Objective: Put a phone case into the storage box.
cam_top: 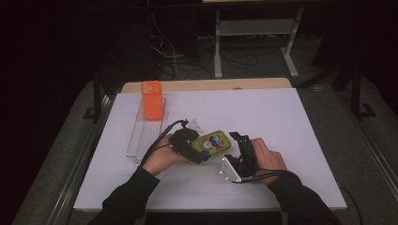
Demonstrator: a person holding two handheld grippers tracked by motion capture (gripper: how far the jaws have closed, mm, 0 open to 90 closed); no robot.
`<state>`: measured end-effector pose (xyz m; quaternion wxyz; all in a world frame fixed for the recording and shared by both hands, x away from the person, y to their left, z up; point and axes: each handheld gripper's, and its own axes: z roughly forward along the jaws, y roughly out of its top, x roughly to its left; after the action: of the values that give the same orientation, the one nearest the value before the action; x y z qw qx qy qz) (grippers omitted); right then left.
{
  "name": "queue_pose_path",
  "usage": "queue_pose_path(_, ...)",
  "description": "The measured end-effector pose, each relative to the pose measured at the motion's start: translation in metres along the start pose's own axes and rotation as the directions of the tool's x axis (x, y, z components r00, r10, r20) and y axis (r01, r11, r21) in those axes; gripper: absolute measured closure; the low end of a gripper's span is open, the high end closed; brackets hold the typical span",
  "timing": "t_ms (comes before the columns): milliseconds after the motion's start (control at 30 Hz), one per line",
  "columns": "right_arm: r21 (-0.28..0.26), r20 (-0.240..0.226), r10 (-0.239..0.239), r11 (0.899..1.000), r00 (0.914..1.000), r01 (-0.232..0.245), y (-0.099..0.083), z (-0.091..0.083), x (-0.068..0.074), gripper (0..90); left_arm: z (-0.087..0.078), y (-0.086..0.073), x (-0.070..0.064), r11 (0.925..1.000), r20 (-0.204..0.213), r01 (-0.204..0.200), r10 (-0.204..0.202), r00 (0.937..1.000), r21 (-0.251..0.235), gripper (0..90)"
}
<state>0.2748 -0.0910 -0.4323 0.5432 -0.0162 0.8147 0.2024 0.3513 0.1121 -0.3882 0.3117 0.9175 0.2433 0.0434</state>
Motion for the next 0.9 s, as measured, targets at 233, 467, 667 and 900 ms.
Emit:
queue_pose_path(233, -0.018, 0.064, -0.102, 0.994, 0.9927, 0.103, 0.004, 0.003, 0.002, 8.7, 0.000, 0.000, -0.001, 1.0000, 0.001, -0.005, 0.005, 1.0000, 0.002, 15.2)
queue_pose_path(467, -0.010, 0.108, -0.177, 0.984, 0.9783, 0.179, 0.011, 0.008, 0.010, 13.8, 0.000, 0.000, 0.000, 1.0000, 0.005, -0.003, 0.003, 1.0000, 0.000, 15.3)
queue_pose_path(667, -0.026, 0.142, -0.205, 0.977, 0.9683, 0.211, 0.015, 0.013, 0.014, 26.1, 0.000, 0.000, 0.000, 1.0000, 0.001, -0.001, 0.001, 1.0000, -0.009, 15.2)
queue_pose_path(900, -0.019, 0.127, -0.231, 0.972, 0.9646, 0.236, 0.018, 0.015, 0.021, 44.3, -0.002, 0.000, 0.000, 1.0000, 0.004, -0.002, 0.002, 1.0000, -0.006, 15.3)
